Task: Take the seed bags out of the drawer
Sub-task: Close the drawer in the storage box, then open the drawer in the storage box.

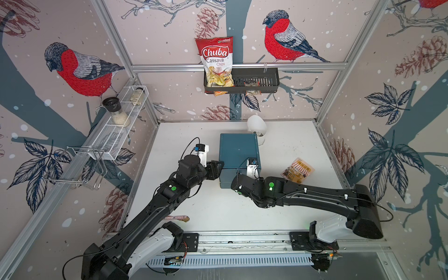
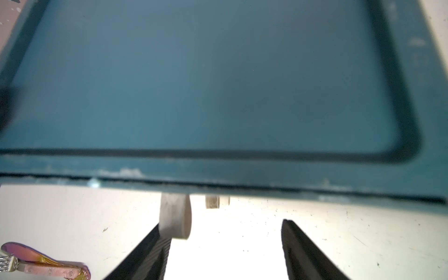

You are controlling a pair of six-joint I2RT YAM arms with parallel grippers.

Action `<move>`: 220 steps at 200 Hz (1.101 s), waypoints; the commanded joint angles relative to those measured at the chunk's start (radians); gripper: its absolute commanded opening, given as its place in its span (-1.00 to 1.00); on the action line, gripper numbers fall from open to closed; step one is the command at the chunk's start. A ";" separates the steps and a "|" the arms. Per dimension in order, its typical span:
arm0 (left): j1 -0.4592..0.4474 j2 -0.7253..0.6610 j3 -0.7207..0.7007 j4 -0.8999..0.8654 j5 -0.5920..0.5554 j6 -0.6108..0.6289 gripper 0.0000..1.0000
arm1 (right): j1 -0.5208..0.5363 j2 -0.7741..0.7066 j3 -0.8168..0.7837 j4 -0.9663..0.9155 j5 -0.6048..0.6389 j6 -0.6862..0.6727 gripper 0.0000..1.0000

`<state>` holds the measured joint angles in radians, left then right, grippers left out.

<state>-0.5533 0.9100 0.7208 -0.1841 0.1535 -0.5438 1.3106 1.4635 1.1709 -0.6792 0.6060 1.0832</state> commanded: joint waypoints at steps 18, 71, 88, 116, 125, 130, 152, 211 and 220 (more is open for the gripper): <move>0.000 0.004 0.037 -0.074 0.004 -0.019 0.23 | -0.014 -0.066 -0.057 0.077 0.006 0.017 0.33; 0.001 0.051 0.081 -0.056 0.006 -0.004 0.25 | -0.055 -0.101 -0.064 0.153 -0.006 -0.026 0.26; 0.002 0.056 0.079 -0.059 0.006 -0.009 0.22 | -0.071 -0.101 -0.062 0.155 -0.011 -0.023 0.14; 0.001 0.035 0.055 -0.058 -0.002 -0.012 0.21 | -0.084 -0.098 -0.057 0.161 -0.023 -0.030 0.09; 0.002 0.029 0.047 -0.059 -0.002 -0.010 0.21 | -0.085 -0.096 -0.055 0.152 -0.023 -0.029 0.09; 0.001 0.028 0.043 -0.060 -0.001 -0.010 0.21 | -0.085 -0.094 -0.053 0.143 -0.024 -0.026 0.11; 0.001 0.029 0.020 -0.049 0.015 -0.022 0.21 | -0.055 -0.097 -0.064 0.122 -0.006 -0.009 0.14; 0.001 0.029 -0.022 0.010 0.050 -0.082 0.15 | 0.074 -0.144 -0.286 0.418 0.001 0.102 0.33; 0.003 0.027 -0.025 0.015 0.056 -0.090 0.14 | 0.073 -0.147 -0.328 0.495 0.007 0.136 0.40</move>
<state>-0.5526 0.9371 0.7101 -0.1379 0.1841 -0.6075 1.3796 1.3251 0.9207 -0.3927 0.5964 1.1114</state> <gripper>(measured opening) 0.575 0.661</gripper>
